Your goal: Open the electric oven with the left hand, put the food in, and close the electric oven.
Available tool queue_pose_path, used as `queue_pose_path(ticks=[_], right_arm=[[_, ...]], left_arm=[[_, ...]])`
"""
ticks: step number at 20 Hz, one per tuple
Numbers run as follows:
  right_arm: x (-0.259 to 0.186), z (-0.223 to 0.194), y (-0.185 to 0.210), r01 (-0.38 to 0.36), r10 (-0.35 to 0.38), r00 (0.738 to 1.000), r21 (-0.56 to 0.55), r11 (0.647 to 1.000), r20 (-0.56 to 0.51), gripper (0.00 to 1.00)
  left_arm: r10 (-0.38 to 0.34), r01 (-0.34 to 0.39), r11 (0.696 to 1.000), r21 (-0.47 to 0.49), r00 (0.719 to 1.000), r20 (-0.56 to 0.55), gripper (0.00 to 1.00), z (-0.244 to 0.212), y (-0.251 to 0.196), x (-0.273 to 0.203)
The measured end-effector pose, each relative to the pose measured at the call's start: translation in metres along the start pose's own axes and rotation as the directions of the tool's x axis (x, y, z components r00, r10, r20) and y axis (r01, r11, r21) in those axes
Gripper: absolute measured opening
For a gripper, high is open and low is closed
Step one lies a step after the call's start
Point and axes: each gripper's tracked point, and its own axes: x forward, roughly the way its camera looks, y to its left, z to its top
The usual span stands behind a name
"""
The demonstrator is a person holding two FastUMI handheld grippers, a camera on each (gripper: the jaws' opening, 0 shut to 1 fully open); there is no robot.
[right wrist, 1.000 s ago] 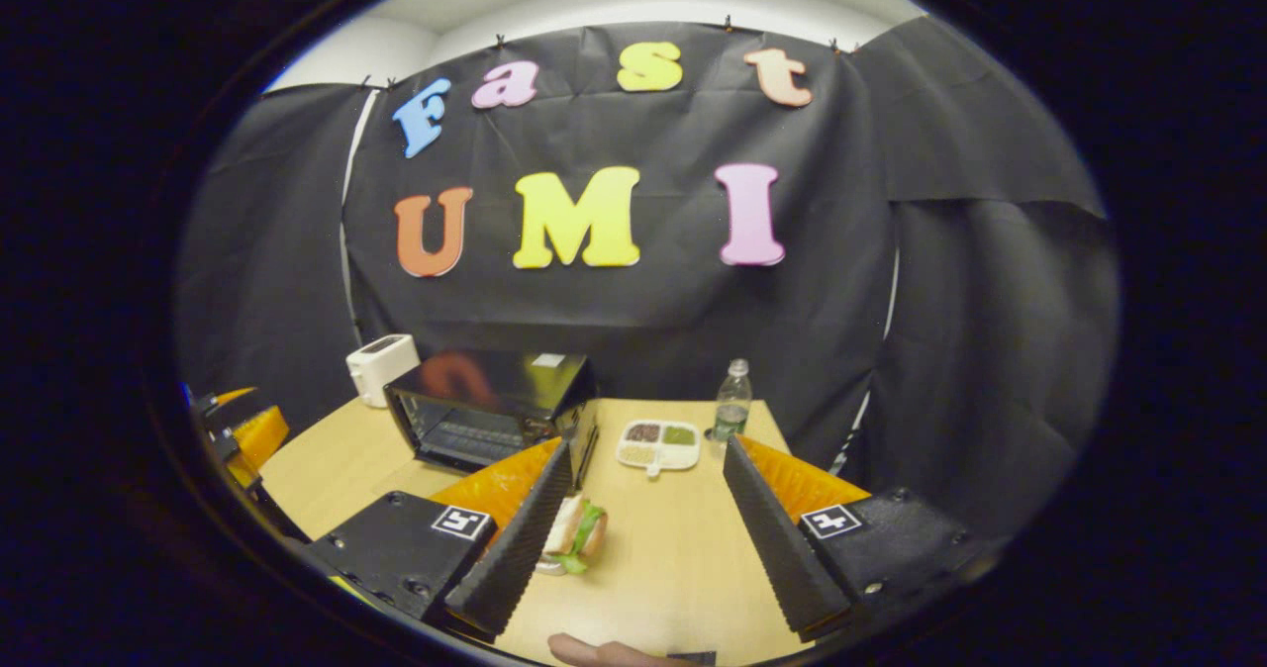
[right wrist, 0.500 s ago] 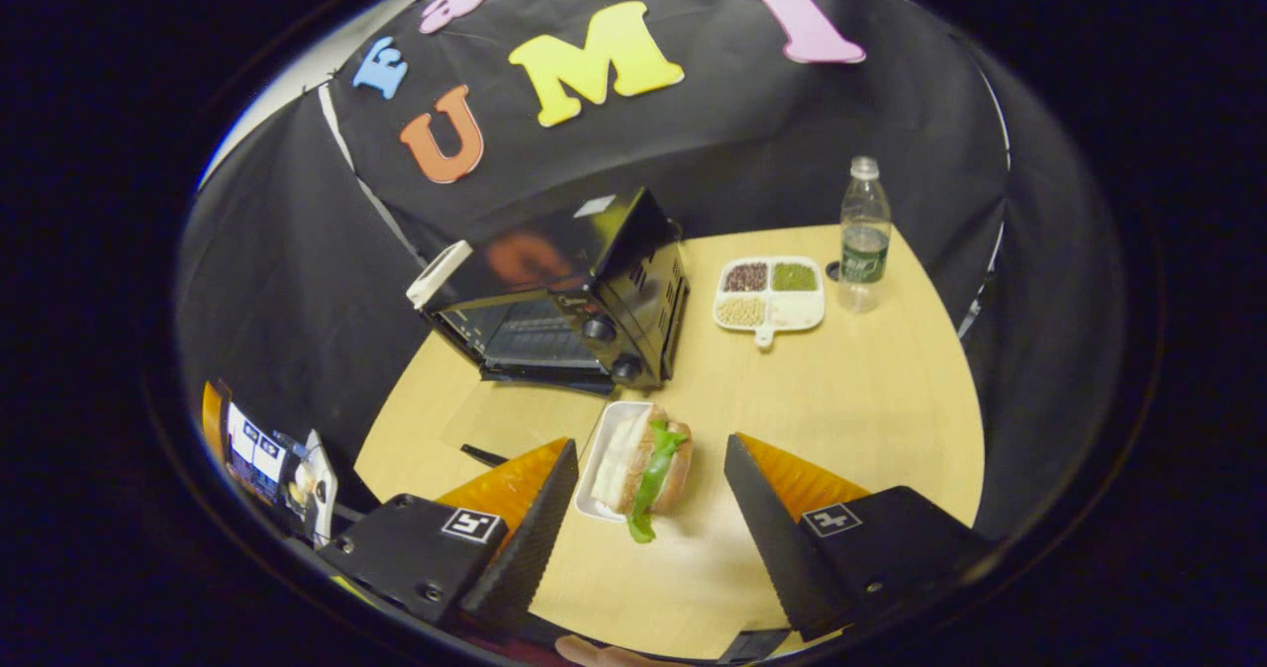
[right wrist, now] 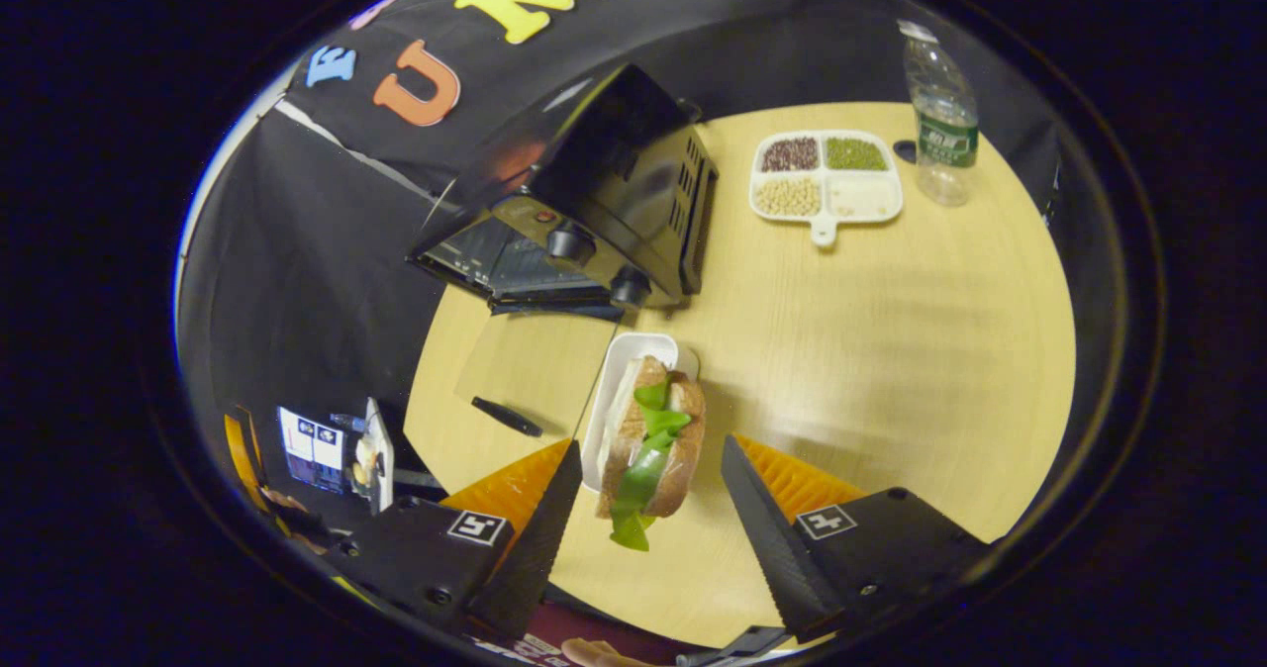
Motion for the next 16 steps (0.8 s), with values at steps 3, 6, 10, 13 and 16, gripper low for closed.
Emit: queue_pose_path(ticks=[3,6,10,13,16], right_arm=[[0.013,-0.005,0.01,-0.084,0.089,0.994,0.074,0.994,-0.064,0.67],[0.014,-0.005,0.008,-0.116,0.123,0.991,0.119,0.986,-0.053,0.56],[0.008,-0.011,0.014,-0.114,0.115,0.993,0.145,0.983,0.003,0.45],[-0.013,-0.019,0.025,-0.107,0.097,0.992,0.134,0.985,0.076,0.45],[-0.03,-0.031,0.051,-0.125,0.107,0.983,0.113,0.986,0.151,0.45]], left_arm=[[-0.024,0.024,1.0,-0.005,1.0,0.004,0.95,0.001,-0.008,-0.002],[-0.024,0.024,1.0,-0.009,1.0,0.01,0.95,0.002,-0.007,-0.004],[-0.047,0.048,0.999,-0.015,0.999,0.018,0.95,0.001,-0.008,-0.012],[-0.047,0.048,0.998,-0.041,0.998,0.035,0.95,0.007,-0.001,-0.019],[-0.06,0.063,0.996,-0.06,0.997,0.045,0.95,0.007,0.002,-0.029]])
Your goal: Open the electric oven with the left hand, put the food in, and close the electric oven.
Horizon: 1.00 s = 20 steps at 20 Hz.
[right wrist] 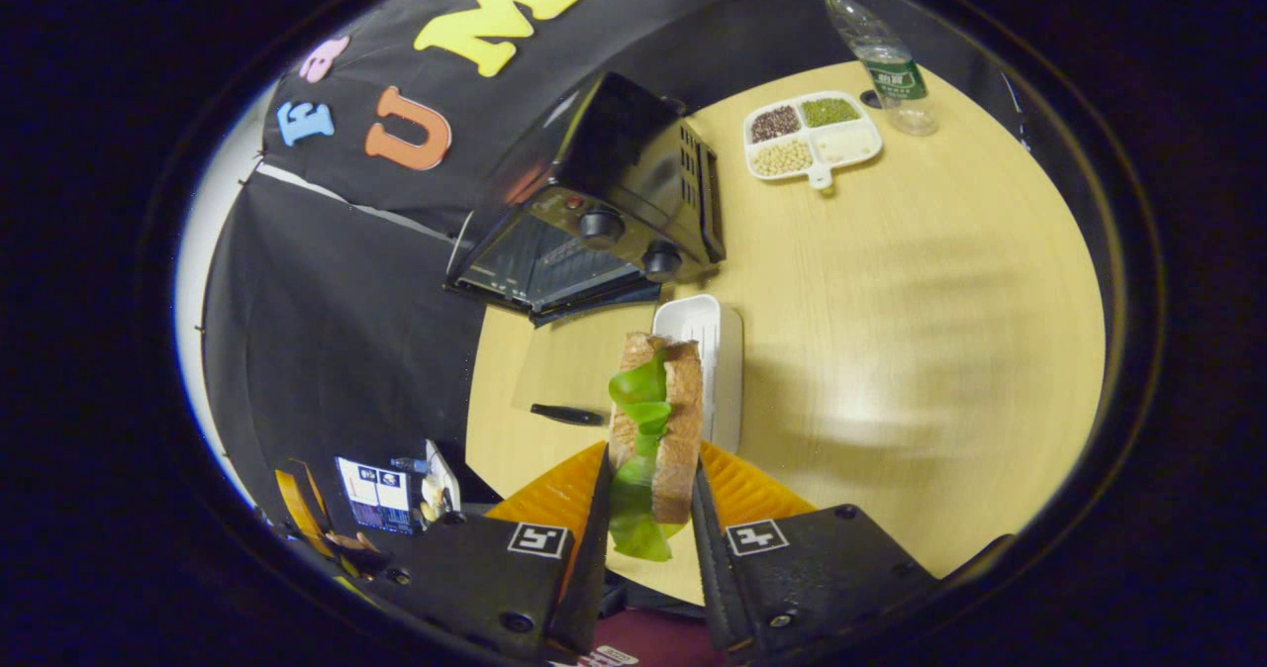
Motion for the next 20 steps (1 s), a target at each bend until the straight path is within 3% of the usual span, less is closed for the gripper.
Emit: queue_pose_path(ticks=[5,7,10,13,16,18,20], right_arm=[[0.012,-0.018,0.05,-0.097,0.091,0.984,0.034,0.995,0.155,0.45],[0.025,-0.021,0.072,-0.169,0.144,0.961,0.089,0.981,0.237,0.44],[0.048,-0.018,0.097,-0.306,0.203,0.87,0.168,0.937,0.449,0.44],[0.087,-0.018,0.105,-0.385,0.198,0.816,0.254,0.888,0.543,0.44],[0.118,-0.01,0.108,-0.368,0.113,0.745,0.264,0.891,0.658,0.44],[0.137,-0.002,0.124,-0.378,0.117,0.704,0.229,0.897,0.701,0.44],[0.156,0.007,0.139,-0.4,0.123,0.683,0.228,0.888,0.719,0.44]], left_arm=[[-0.03,0.03,1.0,-0.007,1.0,0.0,0.95,-0.002,0.0,-0.014],[-0.04,0.04,0.999,-0.009,0.999,-0.005,0.95,-0.004,0.001,-0.017],[-0.045,0.045,0.999,-0.012,0.999,0.001,0.95,-0.005,0.005,-0.019],[-0.039,0.039,0.999,-0.013,0.999,-0.015,0.95,-0.013,0.009,-0.019],[-0.047,0.046,0.999,-0.017,0.999,-0.019,0.95,-0.017,0.013,-0.017],[-0.042,0.041,0.999,-0.017,0.999,-0.025,0.95,-0.021,0.017,-0.018],[-0.038,0.038,0.999,-0.015,0.999,-0.023,0.96,-0.021,0.023,-0.018]])
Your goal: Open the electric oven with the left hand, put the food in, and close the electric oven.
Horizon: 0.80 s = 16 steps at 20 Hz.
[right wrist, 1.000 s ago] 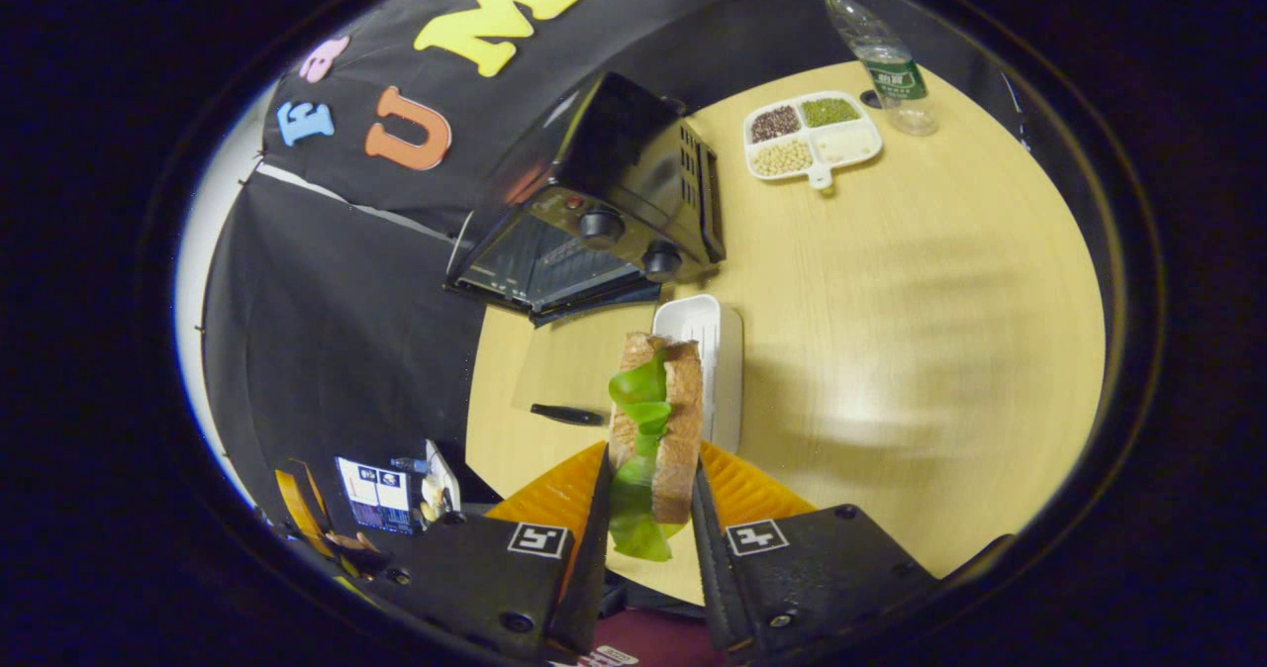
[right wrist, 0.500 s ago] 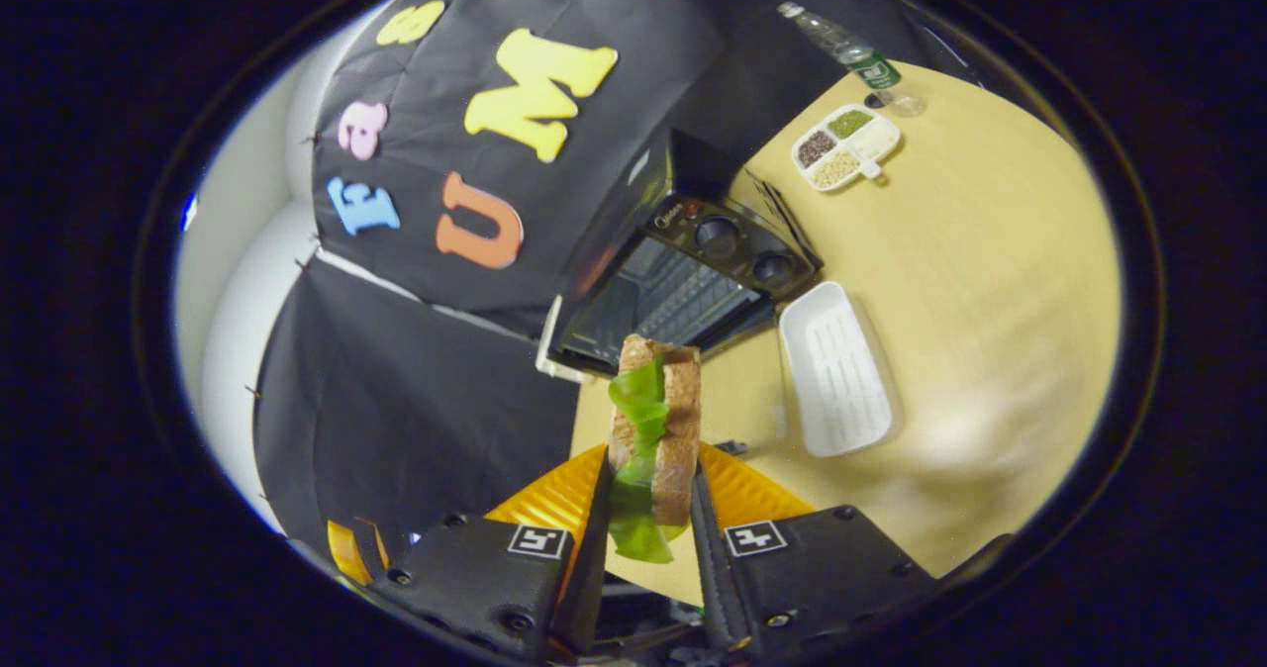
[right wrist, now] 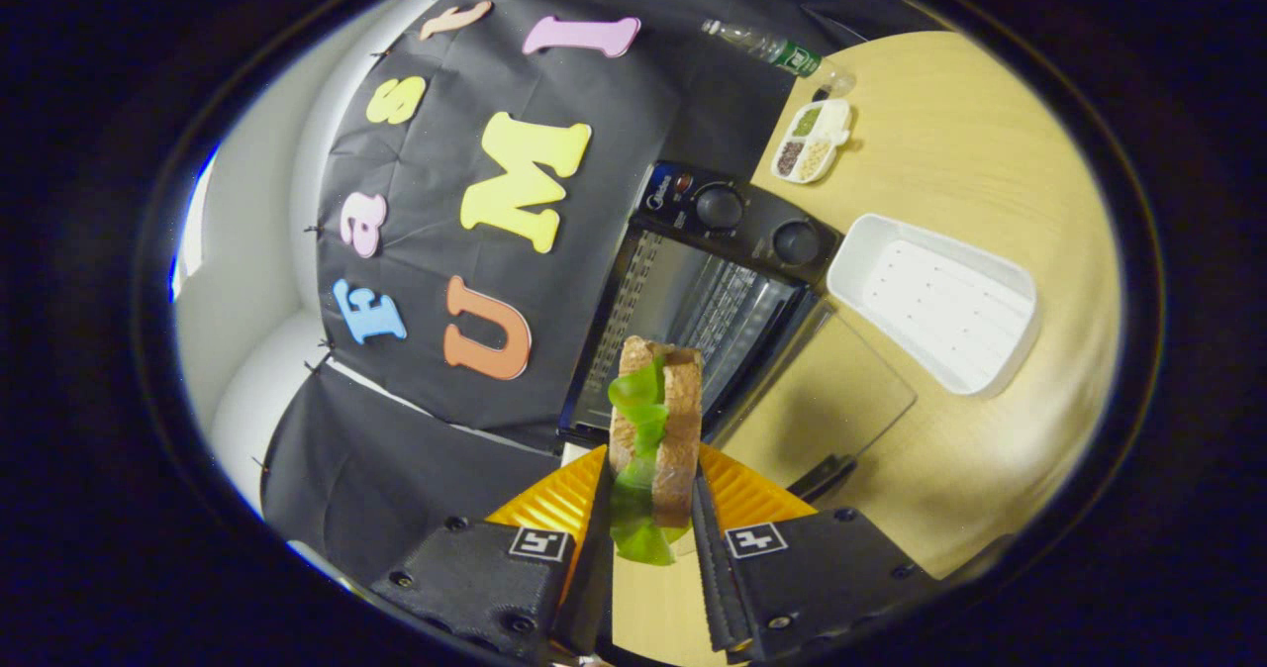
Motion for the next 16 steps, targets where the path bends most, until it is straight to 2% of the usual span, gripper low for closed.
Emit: queue_pose_path(ticks=[4,7,10,14,16], right_arm=[[0.056,0.002,-0.005,0.054,-0.049,0.995,-0.047,0.997,0.091,0.44],[0.096,0.014,-0.003,0.064,-0.053,0.989,-0.081,0.995,0.138,0.44],[0.138,0.028,-0.019,0.134,-0.116,0.981,-0.113,0.985,0.154,0.45],[0.175,0.047,-0.018,0.132,-0.102,0.976,-0.148,0.98,0.192,0.44],[0.188,0.054,-0.028,0.148,-0.12,0.974,-0.142,0.979,0.192,0.45]], left_arm=[[-0.005,0.005,1.0,0.004,1.0,-0.006,0.95,-0.006,0.014,-0.001],[0.031,-0.031,0.999,0.015,1.0,0.005,0.96,-0.007,0.036,-0.001],[0.028,-0.028,1.0,0.008,1.0,-0.011,0.95,-0.016,0.05,0.0],[0.062,-0.062,0.998,0.0,0.998,-0.015,0.95,-0.024,0.076,0.01],[0.06,-0.061,0.998,-0.013,0.997,-0.042,0.95,-0.034,0.08,0.014]])
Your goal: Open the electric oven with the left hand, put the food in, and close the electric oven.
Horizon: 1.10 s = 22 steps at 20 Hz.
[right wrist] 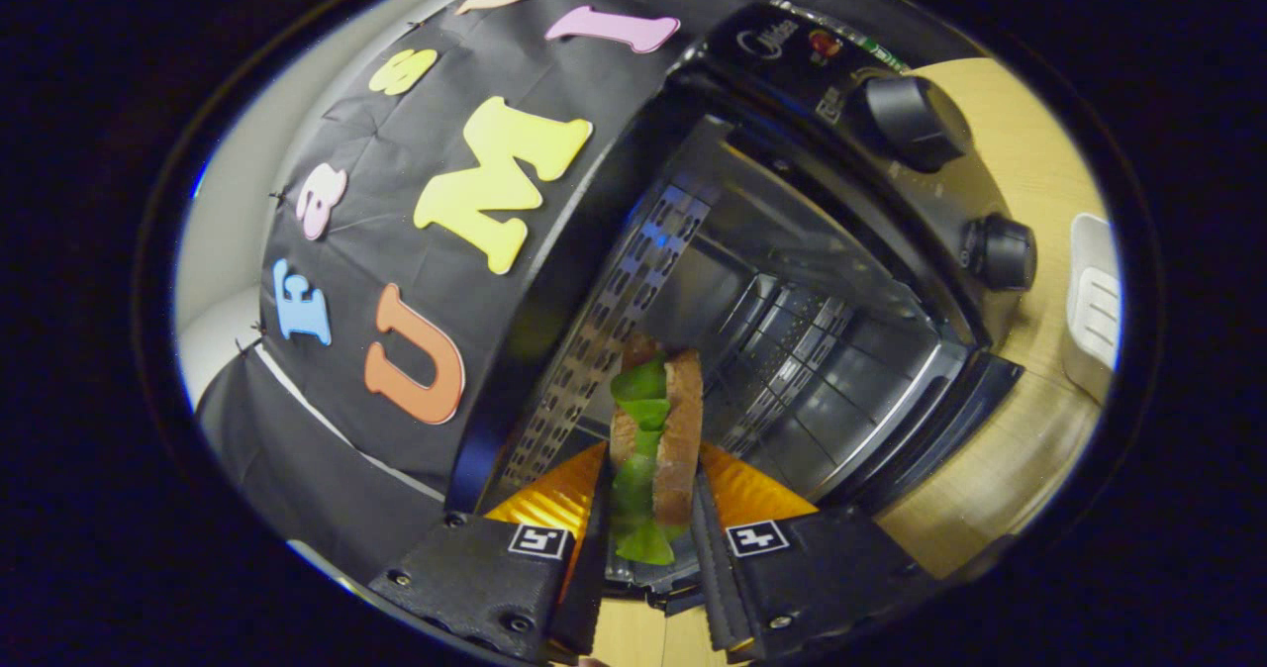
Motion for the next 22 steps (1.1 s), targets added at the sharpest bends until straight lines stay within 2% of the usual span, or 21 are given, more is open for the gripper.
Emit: queue_pose_path(ticks=[5,9,10,11,12,13,14,15,16,19,20,22], right_arm=[[0.004,-0.011,-0.012,0.04,-0.04,0.999,-0.005,0.999,-0.006,0.47],[-0.002,-0.018,-0.011,0.05,-0.048,0.999,-0.109,0.993,0.021,0.51],[-0.002,-0.018,-0.012,0.059,-0.054,0.998,-0.133,0.989,0.04,0.39],[-0.002,-0.015,-0.016,0.09,-0.079,0.994,-0.164,0.982,0.069,0.55],[-0.005,-0.012,-0.017,0.114,-0.096,0.991,-0.194,0.974,0.097,0.43],[-0.007,-0.01,-0.016,0.126,-0.102,0.988,-0.222,0.967,0.116,0.53],[-0.007,-0.01,-0.014,0.139,-0.111,0.986,-0.247,0.959,0.123,0.55],[-0.007,-0.011,-0.014,0.149,-0.121,0.986,-0.268,0.952,0.117,0.77],[-0.005,-0.014,-0.011,0.155,-0.129,0.986,-0.285,0.946,0.108,0.79],[-0.008,-0.019,-0.003,0.168,-0.143,0.985,-0.352,0.921,0.097,0.95],[-0.005,-0.022,-0.005,0.186,-0.168,0.982,-0.385,0.904,0.081,1.0],[-0.004,-0.032,-0.009,0.213,-0.214,0.975,-0.476,0.853,0.054,1.0]], left_arm=[[0.014,-0.015,0.999,-0.041,1.0,-0.014,0.95,-0.006,0.016,0.002],[0.036,-0.037,0.996,-0.078,0.999,-0.014,0.94,-0.008,0.029,-0.001],[0.037,-0.039,0.995,-0.087,0.999,-0.016,0.94,-0.009,0.031,-0.002],[0.037,-0.038,0.995,-0.092,0.999,-0.019,0.94,-0.01,0.032,-0.003],[0.039,-0.041,0.995,-0.092,0.999,-0.021,0.94,-0.011,0.033,-0.004],[0.043,-0.045,0.995,-0.089,0.999,-0.021,0.94,-0.012,0.035,-0.005],[0.046,-0.047,0.995,-0.084,0.999,-0.021,0.94,-0.012,0.036,-0.007],[0.048,-0.05,0.996,-0.078,0.999,-0.02,0.94,-0.011,0.038,-0.008],[0.052,-0.053,0.996,-0.075,0.998,-0.019,0.94,-0.011,0.039,-0.01],[0.08,-0.08,0.994,-0.077,0.997,-0.006,0.94,-0.01,0.047,-0.011],[0.081,-0.08,0.994,-0.08,0.997,0.001,0.94,-0.008,0.048,-0.012],[0.07,-0.07,0.993,-0.093,0.998,0.001,0.94,-0.009,0.044,-0.015]])
